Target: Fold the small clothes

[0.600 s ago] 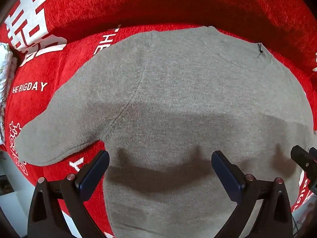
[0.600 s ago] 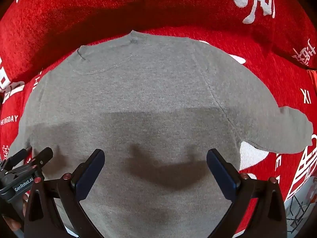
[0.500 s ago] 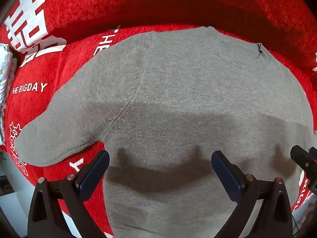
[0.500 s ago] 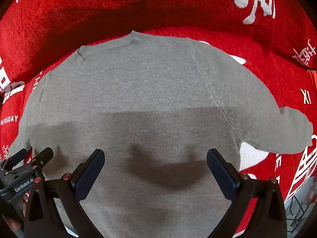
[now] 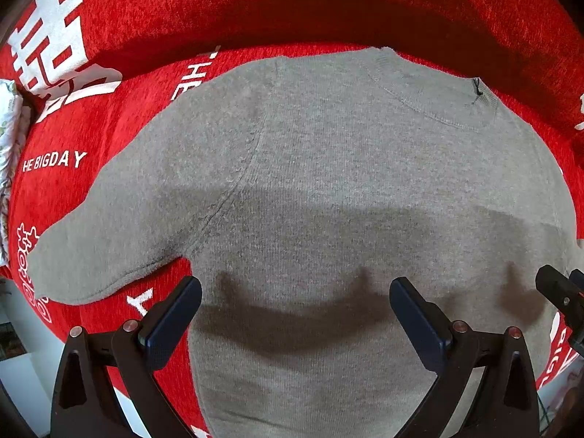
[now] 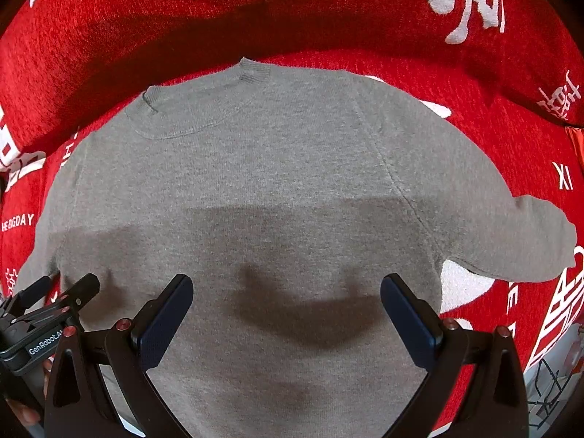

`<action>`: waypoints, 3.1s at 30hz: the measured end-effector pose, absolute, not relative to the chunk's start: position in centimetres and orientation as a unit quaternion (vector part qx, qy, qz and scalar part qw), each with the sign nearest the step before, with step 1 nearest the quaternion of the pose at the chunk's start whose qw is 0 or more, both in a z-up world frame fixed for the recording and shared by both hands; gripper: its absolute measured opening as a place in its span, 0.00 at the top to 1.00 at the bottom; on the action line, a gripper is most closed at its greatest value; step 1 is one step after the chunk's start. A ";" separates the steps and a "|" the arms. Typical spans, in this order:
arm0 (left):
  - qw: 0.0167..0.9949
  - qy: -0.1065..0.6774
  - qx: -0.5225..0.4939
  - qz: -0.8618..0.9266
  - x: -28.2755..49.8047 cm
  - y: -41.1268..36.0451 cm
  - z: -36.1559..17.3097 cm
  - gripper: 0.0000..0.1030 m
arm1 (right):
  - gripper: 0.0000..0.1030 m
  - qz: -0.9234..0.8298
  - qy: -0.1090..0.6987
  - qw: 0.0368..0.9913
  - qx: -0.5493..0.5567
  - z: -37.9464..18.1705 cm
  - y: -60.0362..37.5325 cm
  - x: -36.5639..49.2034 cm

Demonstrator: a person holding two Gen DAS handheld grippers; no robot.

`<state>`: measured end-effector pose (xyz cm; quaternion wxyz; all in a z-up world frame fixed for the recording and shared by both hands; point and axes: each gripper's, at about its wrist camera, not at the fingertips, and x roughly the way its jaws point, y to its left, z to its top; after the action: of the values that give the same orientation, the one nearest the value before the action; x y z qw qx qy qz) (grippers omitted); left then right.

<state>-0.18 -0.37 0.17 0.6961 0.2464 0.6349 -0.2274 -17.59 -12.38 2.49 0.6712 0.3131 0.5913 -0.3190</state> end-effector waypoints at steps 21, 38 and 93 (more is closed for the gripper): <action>0.698 0.632 0.241 -0.234 -0.2 0.3 0.0 0.00 | 0.01 -0.317 0.590 0.674 0.313 2.8 -12.2 -17.7; 0.700 0.630 0.238 -0.236 -0.4 0.4 -0.2 0.00 | 0.01 -0.317 0.590 0.674 0.312 2.9 -12.2 -17.8; 0.747 0.628 -0.206 -0.071 16.0 36.3 -5.4 0.01 | 0.01 -0.151 0.633 0.719 0.243 1.8 4.6 -5.7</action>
<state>15.95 36.28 -5.37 0.7467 -0.2061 0.6284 -0.0709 -5.67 4.59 1.78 0.7190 0.2428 0.6335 -0.1508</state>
